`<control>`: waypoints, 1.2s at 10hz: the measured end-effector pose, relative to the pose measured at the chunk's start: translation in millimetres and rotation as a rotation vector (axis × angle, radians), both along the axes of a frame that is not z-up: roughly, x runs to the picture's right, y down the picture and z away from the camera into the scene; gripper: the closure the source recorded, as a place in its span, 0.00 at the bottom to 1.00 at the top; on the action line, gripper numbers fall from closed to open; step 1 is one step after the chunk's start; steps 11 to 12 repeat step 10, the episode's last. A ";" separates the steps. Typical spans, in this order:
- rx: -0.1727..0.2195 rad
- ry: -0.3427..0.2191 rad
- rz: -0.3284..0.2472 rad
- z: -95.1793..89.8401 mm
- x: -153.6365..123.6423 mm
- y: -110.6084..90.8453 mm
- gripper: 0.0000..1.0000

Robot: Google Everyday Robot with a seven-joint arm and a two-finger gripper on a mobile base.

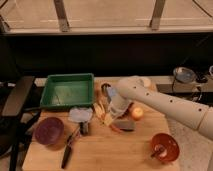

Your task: Place pepper in table surface

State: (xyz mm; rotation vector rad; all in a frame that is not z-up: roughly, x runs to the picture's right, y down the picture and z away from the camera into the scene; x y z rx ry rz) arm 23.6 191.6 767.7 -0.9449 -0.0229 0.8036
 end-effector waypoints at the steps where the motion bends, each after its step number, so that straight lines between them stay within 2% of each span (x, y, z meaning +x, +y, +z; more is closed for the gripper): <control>1: -0.031 -0.012 -0.016 3.1 -5.7 17.3 0.69; 2: -0.053 -0.015 -0.028 2.8 -7.8 27.0 0.61; 3: -0.081 -0.018 -0.046 3.4 -9.4 38.6 0.49; 5: -0.118 -0.030 -0.088 1.5 -15.7 55.3 0.38; 8: -0.165 -0.051 -0.107 2.7 -17.0 73.1 0.38; 12: -0.173 -0.059 -0.099 2.7 -15.5 76.2 0.38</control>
